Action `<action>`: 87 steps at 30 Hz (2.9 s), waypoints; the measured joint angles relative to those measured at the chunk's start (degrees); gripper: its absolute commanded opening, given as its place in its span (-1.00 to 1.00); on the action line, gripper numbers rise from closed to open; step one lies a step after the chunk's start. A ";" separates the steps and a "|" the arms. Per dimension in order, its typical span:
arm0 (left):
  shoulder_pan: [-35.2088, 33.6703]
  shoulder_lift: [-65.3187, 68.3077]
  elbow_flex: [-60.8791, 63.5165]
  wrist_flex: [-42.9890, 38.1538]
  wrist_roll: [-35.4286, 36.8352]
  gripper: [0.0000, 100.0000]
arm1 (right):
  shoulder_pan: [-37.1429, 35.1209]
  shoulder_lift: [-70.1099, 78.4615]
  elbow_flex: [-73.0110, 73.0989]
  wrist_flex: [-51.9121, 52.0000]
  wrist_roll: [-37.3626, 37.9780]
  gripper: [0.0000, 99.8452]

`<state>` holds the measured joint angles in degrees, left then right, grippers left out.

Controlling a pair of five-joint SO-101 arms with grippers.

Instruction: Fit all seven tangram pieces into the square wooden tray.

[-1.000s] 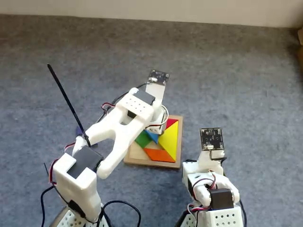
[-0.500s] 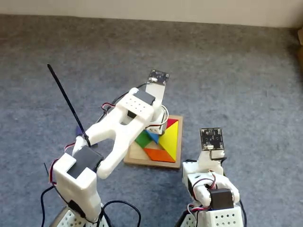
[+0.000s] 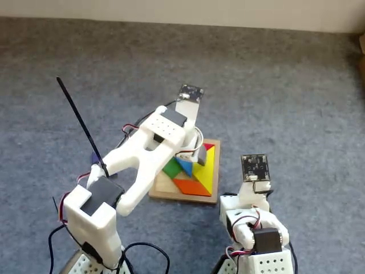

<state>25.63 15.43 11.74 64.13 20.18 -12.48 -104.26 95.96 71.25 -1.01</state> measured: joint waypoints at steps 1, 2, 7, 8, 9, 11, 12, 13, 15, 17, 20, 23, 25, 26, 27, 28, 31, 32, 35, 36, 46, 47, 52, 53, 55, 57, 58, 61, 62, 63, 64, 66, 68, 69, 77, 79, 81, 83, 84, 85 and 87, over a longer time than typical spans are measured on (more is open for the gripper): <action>0.00 0.00 0.00 0.00 0.00 -0.38 | 0.00 0.00 0.00 0.00 0.00 -0.97; 0.00 0.00 0.00 0.00 0.00 -0.38 | 0.00 0.00 0.00 0.00 0.00 -0.97; 0.00 -0.53 -0.18 2.29 0.00 -0.38 | 0.00 0.00 0.00 0.00 0.00 -0.97; 0.00 -1.14 -0.18 2.81 0.00 -0.38 | 0.00 0.00 0.00 0.00 0.00 -0.97; -0.18 -2.02 -0.26 3.25 0.00 -0.38 | 0.00 0.00 0.00 0.00 0.00 -0.97; -1.05 -3.69 -0.26 3.52 -0.18 -0.38 | 0.00 0.00 0.00 0.00 0.00 -0.97; -1.58 -4.40 -0.26 3.60 -0.09 -0.38 | 0.00 0.00 0.00 0.00 0.00 -0.97; -2.20 -5.01 -0.26 3.87 -0.09 -0.38 | 0.00 0.00 0.00 0.00 0.00 -0.97; -3.08 -5.89 -0.26 3.87 -0.09 -0.38 | 0.00 0.00 0.00 0.00 0.00 -0.97; -4.04 -6.42 -0.26 3.87 -0.09 -0.40 | 0.00 0.00 0.00 0.00 0.00 -0.97; -6.33 -6.77 -0.26 3.78 -0.18 -0.53 | 0.00 0.00 0.00 0.00 0.00 -0.97; -9.23 -6.77 1.05 2.81 -0.09 -0.69 | 0.00 0.00 0.00 0.00 0.00 -0.97; -11.25 -6.77 2.11 1.85 -0.09 -0.75 | 0.00 0.00 0.00 0.00 0.00 -0.97; -11.87 -6.77 2.81 1.32 -0.09 -0.76 | 0.00 0.00 0.00 0.00 0.00 -0.97; -12.22 -6.77 3.34 0.79 -0.09 -0.75 | 0.00 0.00 0.00 0.00 0.00 -0.97; -12.22 -6.77 3.69 0.18 -0.09 -0.75 | 0.00 0.00 0.00 0.00 0.00 -0.97; -11.69 -6.77 4.57 -0.53 -1.32 -0.75 | 0.00 0.00 0.00 0.00 0.00 -0.97; -11.69 -6.77 4.57 -0.53 -2.11 -0.75 | 0.00 0.00 0.00 0.00 0.00 -0.97; -11.60 -6.77 4.57 -1.67 -3.16 -0.75 | 0.00 0.00 0.00 0.00 0.00 -0.97; -10.90 -6.77 4.66 -2.46 -3.43 -0.75 | 0.00 0.00 0.00 0.00 0.00 -0.97; -4.31 -6.77 8.26 -9.23 -4.75 -0.75 | 0.00 0.00 0.00 0.00 0.00 -0.97; -3.78 -6.77 9.05 -10.02 -6.07 -0.75 | 0.00 0.00 0.00 0.00 0.00 -0.97; -2.90 -6.86 11.25 -11.25 -8.79 -0.75 | 0.00 0.00 0.00 0.00 0.00 -0.97; -2.64 -6.86 11.34 -11.25 -8.88 -0.75 | 0.00 0.00 0.00 0.00 0.00 -0.97; -2.20 -7.12 11.34 -11.25 -8.97 -0.75 | 0.00 0.00 0.00 0.00 0.00 -0.97; -1.85 -7.21 11.43 -10.64 -8.97 -0.76 | 0.00 0.00 0.00 0.00 0.00 -0.97; -1.76 -7.21 11.43 -9.85 -8.97 -0.76 | 0.00 0.00 0.00 0.00 0.00 -0.97; -1.85 -7.21 11.43 -8.26 -8.97 -0.76 | 0.00 0.00 0.00 0.00 0.00 -0.97; -1.85 -7.21 11.43 -7.91 -8.97 -0.76 | 0.00 0.00 0.00 0.00 0.00 -0.97; -1.76 -7.30 11.43 -7.47 -8.97 -0.76 | 0.00 0.00 0.00 0.00 0.00 -0.97; -1.58 -7.38 11.43 -7.03 -8.97 -0.79 | 0.00 0.00 0.00 0.00 0.00 -0.97; -1.49 -7.56 11.34 -6.42 -8.97 -0.86 | 0.00 0.00 0.00 0.00 0.00 -0.97; -1.49 -7.56 11.34 -5.89 -8.97 -0.92 | 0.00 0.00 0.00 0.00 0.00 -0.97; -1.49 -7.56 11.34 -5.71 -8.97 -0.94 | 0.00 0.00 0.00 0.00 0.00 -0.97; -1.58 -11.60 11.43 -2.81 -9.14 -0.95 | 0.00 0.00 0.00 0.00 0.00 -0.97; -1.58 -14.68 12.40 -2.29 -9.14 -0.94 | 0.00 0.00 0.00 0.00 0.00 -0.97; -1.58 -17.76 14.42 -2.11 -9.14 -0.94 | 0.00 0.00 0.00 0.00 0.00 -0.97; -1.58 -20.04 16.62 -2.02 -9.14 -0.94 | 0.00 0.00 0.00 0.00 0.00 -0.97; -1.58 -20.75 17.58 -2.64 -9.14 -0.94 | 0.00 0.00 0.00 0.00 0.00 -0.97; -1.58 -21.19 18.55 -3.60 -9.14 -0.94 | 0.00 0.00 0.00 0.00 0.00 -0.97; -1.58 -21.27 20.04 -5.27 -9.14 -0.94 | 0.00 0.00 0.00 0.00 0.00 -0.97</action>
<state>24.04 -5.85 31.78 58.86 11.03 -12.48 -104.26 95.96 71.25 -1.01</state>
